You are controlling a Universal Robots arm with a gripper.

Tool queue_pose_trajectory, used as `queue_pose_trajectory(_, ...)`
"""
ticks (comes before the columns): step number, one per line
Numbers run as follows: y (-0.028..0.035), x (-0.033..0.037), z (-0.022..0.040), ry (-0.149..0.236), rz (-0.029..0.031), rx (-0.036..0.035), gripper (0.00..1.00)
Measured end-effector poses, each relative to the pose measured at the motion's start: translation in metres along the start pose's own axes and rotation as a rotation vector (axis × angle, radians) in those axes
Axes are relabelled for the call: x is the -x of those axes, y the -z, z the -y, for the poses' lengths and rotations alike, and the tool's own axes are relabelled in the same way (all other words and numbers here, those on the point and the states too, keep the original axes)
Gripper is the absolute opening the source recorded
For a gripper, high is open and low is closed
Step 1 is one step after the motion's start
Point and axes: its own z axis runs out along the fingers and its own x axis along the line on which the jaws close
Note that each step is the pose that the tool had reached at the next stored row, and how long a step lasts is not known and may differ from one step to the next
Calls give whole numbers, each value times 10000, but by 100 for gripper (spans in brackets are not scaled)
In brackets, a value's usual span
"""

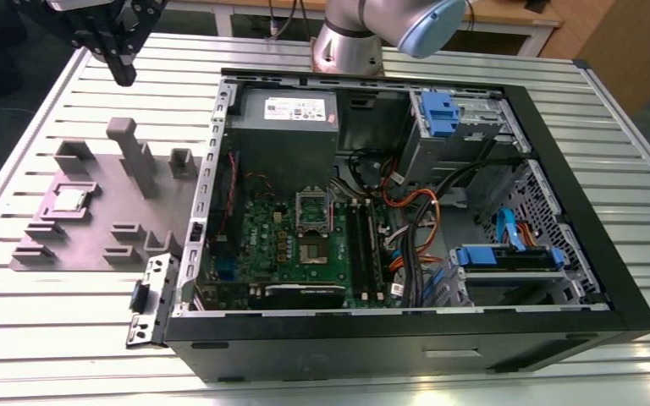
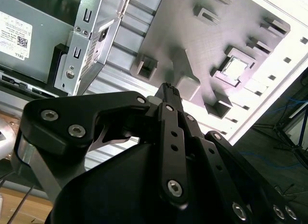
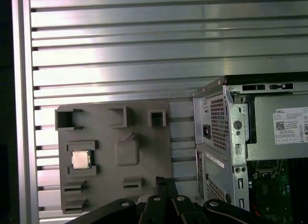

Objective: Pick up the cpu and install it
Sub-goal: 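Reach for the cpu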

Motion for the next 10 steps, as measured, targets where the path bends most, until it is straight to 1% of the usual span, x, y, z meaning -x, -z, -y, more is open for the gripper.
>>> queue_pose_trajectory(7, 1, -14, 1, 0, 0, 0, 11)
queue_pose_trajectory(10, 1, -30, 2, 0, 0, 0, 11)
